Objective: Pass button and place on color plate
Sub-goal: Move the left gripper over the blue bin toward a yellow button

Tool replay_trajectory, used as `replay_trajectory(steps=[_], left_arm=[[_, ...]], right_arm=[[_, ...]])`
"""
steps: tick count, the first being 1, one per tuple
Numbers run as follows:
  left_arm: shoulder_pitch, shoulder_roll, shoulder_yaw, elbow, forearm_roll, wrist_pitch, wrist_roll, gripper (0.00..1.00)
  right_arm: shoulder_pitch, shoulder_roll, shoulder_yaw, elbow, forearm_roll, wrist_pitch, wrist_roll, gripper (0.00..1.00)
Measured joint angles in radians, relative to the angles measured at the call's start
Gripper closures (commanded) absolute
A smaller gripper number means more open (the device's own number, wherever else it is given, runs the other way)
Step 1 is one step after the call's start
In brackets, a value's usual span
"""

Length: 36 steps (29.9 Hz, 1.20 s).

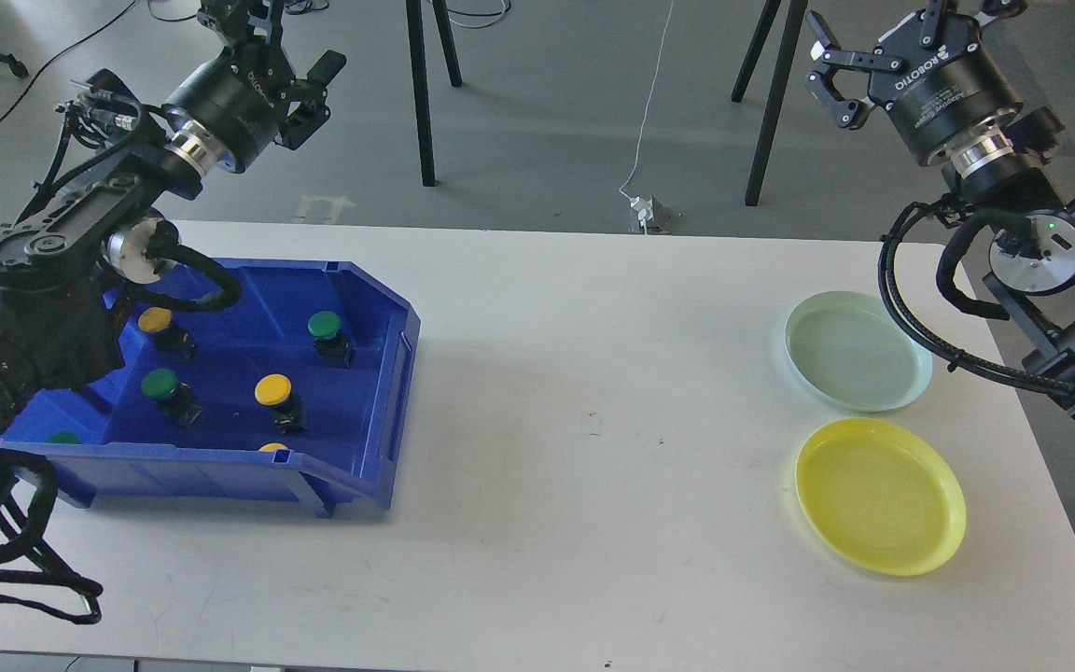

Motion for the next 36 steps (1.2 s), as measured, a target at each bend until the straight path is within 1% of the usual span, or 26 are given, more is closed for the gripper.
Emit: replay_trajectory(steps=[7, 11, 15, 19, 22, 24, 27, 29, 34, 36], left_arm=[[-0.008, 0.004, -0.004, 0.001, -0.005, 0.000, 0.000, 0.00], [-0.010, -0.001, -0.055, -0.013, -0.060, 0.000, 0.000, 0.00], [0.013, -0.008, -0.162, -0.102, -0.139, 0.000, 0.000, 0.00], [0.067, -0.012, -0.291, -0.237, -0.185, 0.000, 0.000, 0.00], [0.080, 0.005, -0.309, -0.330, -0.181, 0.000, 0.000, 0.00], [0.081, 0.055, -0.274, -0.389, -0.157, 0.000, 0.000, 0.00], [0.077, 0.184, -0.165, -0.488, -0.086, 0.000, 0.000, 0.00], [0.071, 0.279, -0.109, -0.574, -0.007, 0.000, 0.000, 0.00], [0.058, 0.544, -0.024, -0.825, 0.325, 0.000, 0.000, 0.00], [0.048, 0.650, 0.026, -0.911, 0.505, 0.000, 0.000, 0.00]], right_arm=[[-0.001, 0.000, 0.000, 0.000, -0.001, 0.000, 0.000, 0.01], [0.001, 0.000, 0.008, 0.002, -0.001, 0.000, 0.000, 0.01], [-0.003, -0.005, 0.016, 0.006, -0.001, 0.000, 0.000, 0.01], [-0.013, -0.012, 0.016, 0.009, 0.000, 0.000, 0.000, 0.01], [-0.016, -0.014, 0.016, 0.010, 0.001, 0.000, 0.000, 0.01], [-0.018, -0.015, 0.016, 0.009, 0.001, 0.000, 0.000, 0.01], [-0.020, -0.016, 0.015, 0.005, 0.001, 0.000, 0.000, 0.01], [-0.020, -0.016, 0.015, 0.004, 0.001, 0.000, 0.000, 0.01], [-0.049, -0.016, 0.019, 0.008, 0.001, 0.000, -0.001, 0.01], [-0.073, -0.017, 0.024, 0.010, 0.002, 0.000, -0.001, 0.01]])
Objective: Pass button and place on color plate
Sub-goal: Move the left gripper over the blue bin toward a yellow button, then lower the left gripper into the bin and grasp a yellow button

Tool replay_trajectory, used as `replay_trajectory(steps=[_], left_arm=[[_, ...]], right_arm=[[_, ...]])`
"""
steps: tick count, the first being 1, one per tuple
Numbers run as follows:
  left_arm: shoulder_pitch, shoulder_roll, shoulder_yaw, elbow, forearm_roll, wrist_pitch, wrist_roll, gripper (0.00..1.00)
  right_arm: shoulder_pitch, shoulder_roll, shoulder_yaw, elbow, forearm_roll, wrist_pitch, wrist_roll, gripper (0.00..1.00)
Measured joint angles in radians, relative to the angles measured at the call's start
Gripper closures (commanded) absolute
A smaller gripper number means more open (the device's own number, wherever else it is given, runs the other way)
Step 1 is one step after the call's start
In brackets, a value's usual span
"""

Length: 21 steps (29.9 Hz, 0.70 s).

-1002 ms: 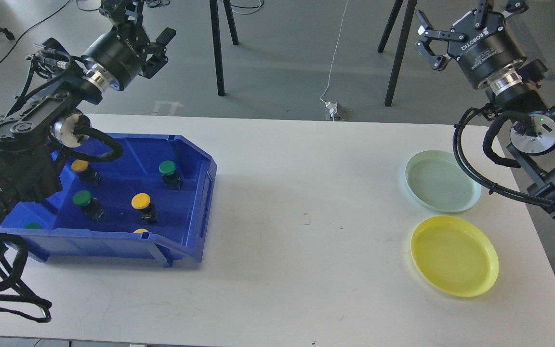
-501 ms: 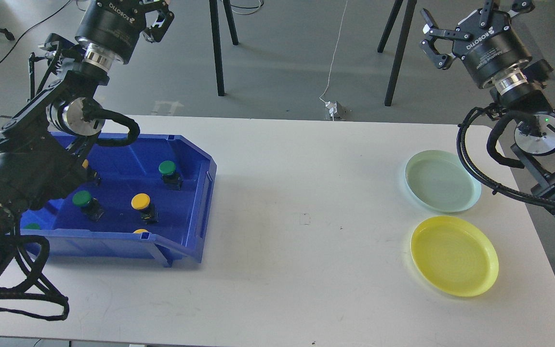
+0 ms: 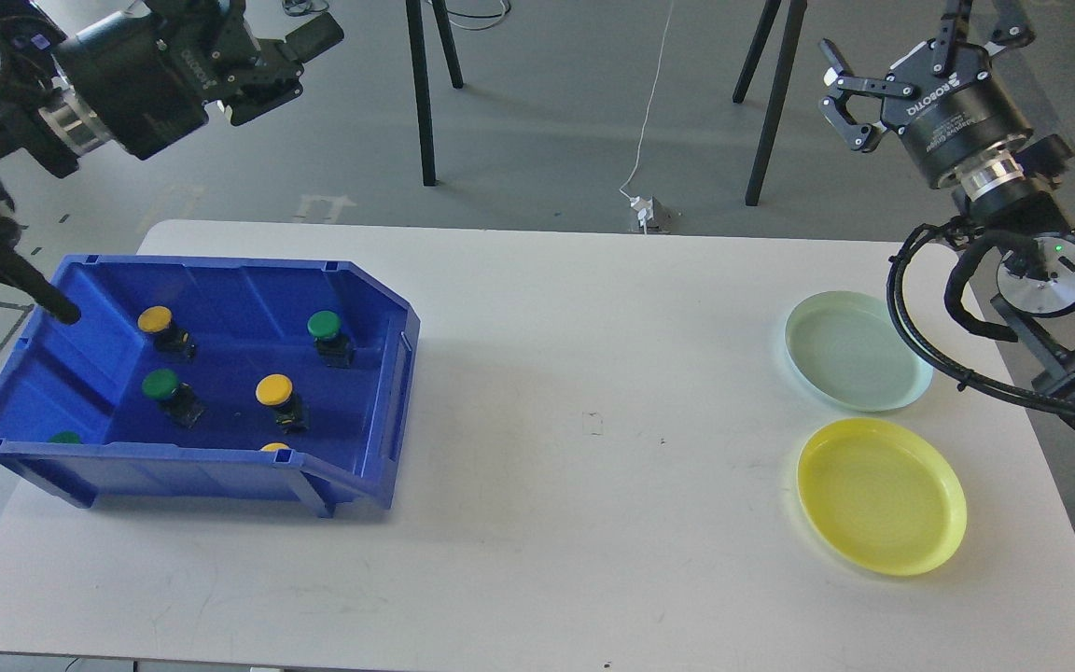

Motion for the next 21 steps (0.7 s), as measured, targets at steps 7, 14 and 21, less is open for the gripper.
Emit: replay_trajectory(steps=[7, 14, 21], left_arm=[[-0.020, 0.078, 0.129, -0.027, 0.500, 0.000, 0.000, 0.00], [-0.022, 0.005, 0.275, 0.131, 0.808, 0.001, 0.000, 0.01], [-0.009, -0.095, 0.288, 0.289, 0.963, 0.001, 0.000, 0.01]], right_arm=[[-0.072, 0.000, 0.038, 0.022, 0.000, 0.000, 0.000, 0.01], [-0.095, -0.002, 0.053, 0.037, -0.001, 0.000, 0.000, 0.01], [-0.099, -0.004, 0.055, 0.037, -0.001, -0.001, -0.001, 0.01]])
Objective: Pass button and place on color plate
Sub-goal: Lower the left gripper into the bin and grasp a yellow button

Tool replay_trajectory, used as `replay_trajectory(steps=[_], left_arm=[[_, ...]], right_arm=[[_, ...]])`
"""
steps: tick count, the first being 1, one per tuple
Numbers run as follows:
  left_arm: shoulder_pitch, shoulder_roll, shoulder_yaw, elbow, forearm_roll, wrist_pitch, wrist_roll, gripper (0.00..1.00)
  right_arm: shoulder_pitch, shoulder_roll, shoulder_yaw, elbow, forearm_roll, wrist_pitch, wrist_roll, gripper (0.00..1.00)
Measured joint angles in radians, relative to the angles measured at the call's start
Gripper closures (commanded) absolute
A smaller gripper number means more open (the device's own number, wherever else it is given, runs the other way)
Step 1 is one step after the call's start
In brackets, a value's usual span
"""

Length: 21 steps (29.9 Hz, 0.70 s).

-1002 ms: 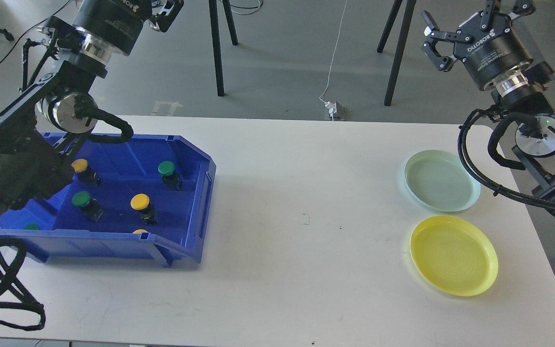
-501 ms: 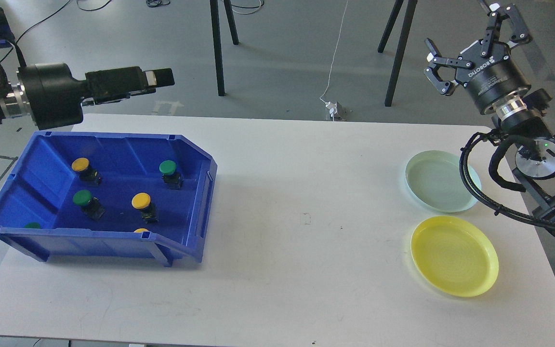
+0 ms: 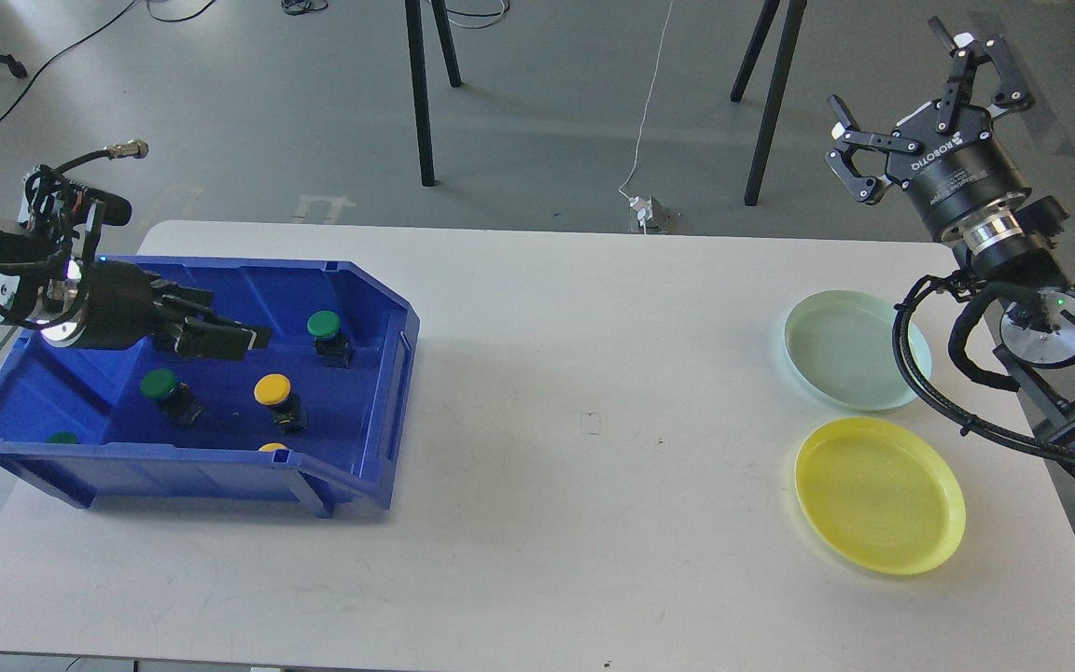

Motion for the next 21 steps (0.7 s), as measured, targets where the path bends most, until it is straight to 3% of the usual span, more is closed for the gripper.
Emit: replay_trajectory(steps=[21], left_arm=[[0.078, -0.128, 0.003, 0.073, 0.037, 0.000, 0.000, 0.01]], right_arm=[[-0.032, -0.009, 0.009, 0.014, 0.001, -0.003, 0.001, 0.01]])
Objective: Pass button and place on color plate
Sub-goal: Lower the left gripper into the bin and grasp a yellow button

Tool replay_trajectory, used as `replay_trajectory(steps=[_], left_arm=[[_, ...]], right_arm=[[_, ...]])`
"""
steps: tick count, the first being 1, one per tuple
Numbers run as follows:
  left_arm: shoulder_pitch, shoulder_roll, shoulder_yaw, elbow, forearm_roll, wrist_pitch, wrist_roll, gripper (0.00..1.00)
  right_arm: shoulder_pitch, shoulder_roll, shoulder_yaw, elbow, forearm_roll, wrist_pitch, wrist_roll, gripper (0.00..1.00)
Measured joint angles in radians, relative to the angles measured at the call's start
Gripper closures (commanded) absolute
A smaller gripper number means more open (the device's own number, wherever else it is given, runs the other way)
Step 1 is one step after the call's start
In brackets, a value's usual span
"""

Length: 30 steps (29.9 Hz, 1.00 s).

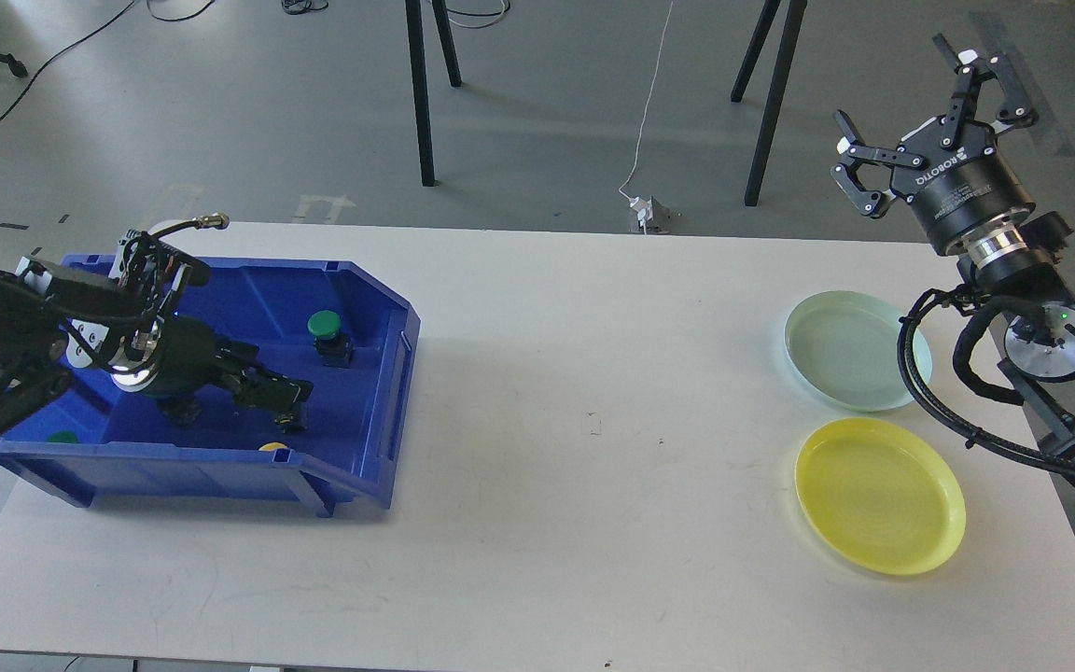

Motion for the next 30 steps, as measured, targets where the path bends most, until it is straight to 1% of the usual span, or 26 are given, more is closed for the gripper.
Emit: replay_trajectory(steps=[8, 15, 20, 26, 28, 30], left_arm=[[0.028, -0.049, 0.000, 0.059, 0.002, 0.000, 0.000, 0.02], [0.043, -0.086, 0.001, 0.116, 0.002, 0.000, 0.000, 0.04], [0.044, -0.098, 0.001, 0.137, 0.001, 0.000, 0.000, 0.13], [0.044, -0.099, 0.000, 0.138, 0.000, 0.000, 0.000, 0.17], [0.044, -0.100, 0.000, 0.139, 0.000, 0.000, 0.000, 0.21], [0.044, -0.101, -0.001, 0.139, 0.000, 0.000, 0.000, 0.22]], right_arm=[[-0.002, 0.000, 0.002, 0.000, 0.000, 0.000, 0.000, 0.01], [-0.005, 0.000, 0.005, 0.000, 0.000, 0.001, 0.000, 0.01], [-0.013, 0.000, 0.014, 0.000, 0.000, 0.002, 0.000, 0.01], [-0.025, 0.000, 0.017, 0.000, 0.000, 0.002, 0.000, 0.01], [-0.029, 0.000, 0.019, 0.000, 0.000, 0.002, 0.000, 0.01], [-0.031, 0.000, 0.023, 0.000, 0.000, 0.002, 0.000, 0.01]])
